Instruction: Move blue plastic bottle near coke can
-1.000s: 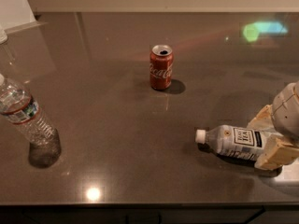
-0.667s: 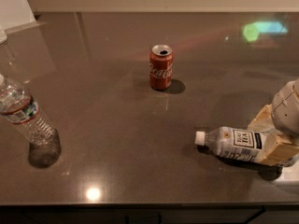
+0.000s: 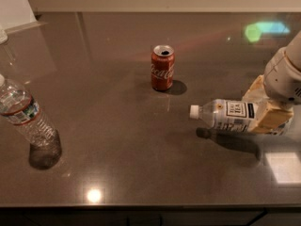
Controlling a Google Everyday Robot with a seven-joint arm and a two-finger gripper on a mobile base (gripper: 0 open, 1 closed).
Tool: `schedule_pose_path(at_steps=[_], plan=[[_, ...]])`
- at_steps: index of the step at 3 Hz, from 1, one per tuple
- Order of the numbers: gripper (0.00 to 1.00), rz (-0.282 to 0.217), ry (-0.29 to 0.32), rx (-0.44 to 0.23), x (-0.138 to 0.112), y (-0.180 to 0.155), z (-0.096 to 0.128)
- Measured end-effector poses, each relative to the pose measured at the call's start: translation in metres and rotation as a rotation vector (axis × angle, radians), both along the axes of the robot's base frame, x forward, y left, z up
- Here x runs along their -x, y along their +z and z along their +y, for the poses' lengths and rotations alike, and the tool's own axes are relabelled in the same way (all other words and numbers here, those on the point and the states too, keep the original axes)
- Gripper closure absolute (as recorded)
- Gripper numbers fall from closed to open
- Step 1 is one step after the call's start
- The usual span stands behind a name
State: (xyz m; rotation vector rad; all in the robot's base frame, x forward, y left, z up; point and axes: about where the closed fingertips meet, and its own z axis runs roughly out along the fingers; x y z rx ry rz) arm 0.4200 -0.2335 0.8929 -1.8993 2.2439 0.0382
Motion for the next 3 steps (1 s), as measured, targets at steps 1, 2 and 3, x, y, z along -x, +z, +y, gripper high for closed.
schedule_pose_path(at_steps=[1, 2, 3], plan=[[1.0, -0.031, 0.003, -0.006, -0.042, 0.013, 0.008], [1.0, -0.05, 0.043, -0.019, -0.079, 0.012, 0.022], [1.0, -0.049, 0.116, -0.049, -0.102, 0.0, 0.04]])
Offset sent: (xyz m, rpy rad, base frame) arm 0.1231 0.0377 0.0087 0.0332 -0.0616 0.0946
